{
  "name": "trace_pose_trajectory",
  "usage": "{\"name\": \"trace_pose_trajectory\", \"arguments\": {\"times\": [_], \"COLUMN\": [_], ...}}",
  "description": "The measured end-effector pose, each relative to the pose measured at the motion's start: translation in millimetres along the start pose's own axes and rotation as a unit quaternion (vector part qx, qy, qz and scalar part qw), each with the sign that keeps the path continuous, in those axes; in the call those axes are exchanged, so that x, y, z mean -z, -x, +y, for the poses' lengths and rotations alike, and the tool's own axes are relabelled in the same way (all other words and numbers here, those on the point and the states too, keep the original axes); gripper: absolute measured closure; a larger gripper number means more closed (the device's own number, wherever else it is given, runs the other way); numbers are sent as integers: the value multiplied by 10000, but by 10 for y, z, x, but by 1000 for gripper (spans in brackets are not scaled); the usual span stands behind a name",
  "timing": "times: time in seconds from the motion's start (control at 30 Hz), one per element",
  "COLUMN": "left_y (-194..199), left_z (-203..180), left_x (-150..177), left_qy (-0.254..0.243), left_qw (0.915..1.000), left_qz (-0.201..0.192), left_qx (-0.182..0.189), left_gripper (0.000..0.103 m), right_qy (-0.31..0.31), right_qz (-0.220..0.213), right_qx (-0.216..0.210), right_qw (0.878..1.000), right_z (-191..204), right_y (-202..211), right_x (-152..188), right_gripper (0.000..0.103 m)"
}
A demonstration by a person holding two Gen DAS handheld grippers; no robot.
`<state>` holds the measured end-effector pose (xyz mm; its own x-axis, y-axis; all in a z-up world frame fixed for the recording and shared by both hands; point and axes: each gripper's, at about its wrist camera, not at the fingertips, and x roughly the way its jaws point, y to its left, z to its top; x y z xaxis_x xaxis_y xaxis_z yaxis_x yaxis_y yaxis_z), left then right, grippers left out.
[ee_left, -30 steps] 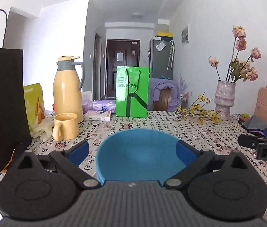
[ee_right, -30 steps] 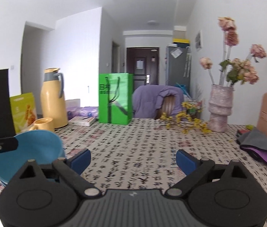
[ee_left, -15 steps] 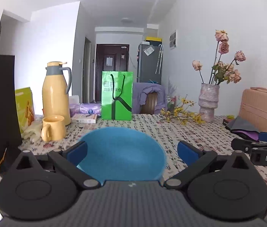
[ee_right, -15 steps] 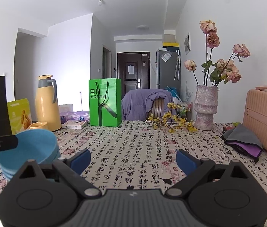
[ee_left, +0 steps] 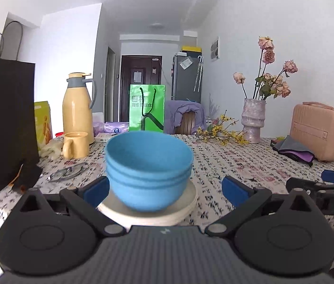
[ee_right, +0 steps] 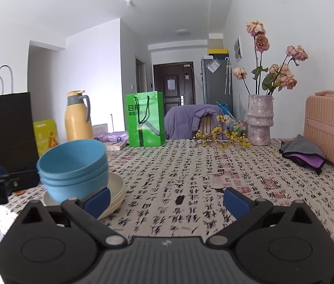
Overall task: Organize plates and bowls
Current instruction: 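Open both tools and pull them back from the stacked dishes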
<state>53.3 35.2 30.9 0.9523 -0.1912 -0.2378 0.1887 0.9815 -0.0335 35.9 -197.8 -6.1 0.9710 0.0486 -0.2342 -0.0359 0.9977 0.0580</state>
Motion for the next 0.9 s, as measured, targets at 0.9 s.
{"name": "trace_pose_trajectory", "arguments": {"times": [0.9], "left_y": [517], "left_z": [15], "left_x": [496], "left_qy": [87], "left_qw": [9994], "left_qz": [278], "left_qx": [-168], "left_gripper": [0], "right_qy": [63], "right_qz": [-165], "right_qx": [-46], "right_qw": [9998], "right_z": [360], "right_y": [631], "right_x": [510], "right_gripper": [1]}}
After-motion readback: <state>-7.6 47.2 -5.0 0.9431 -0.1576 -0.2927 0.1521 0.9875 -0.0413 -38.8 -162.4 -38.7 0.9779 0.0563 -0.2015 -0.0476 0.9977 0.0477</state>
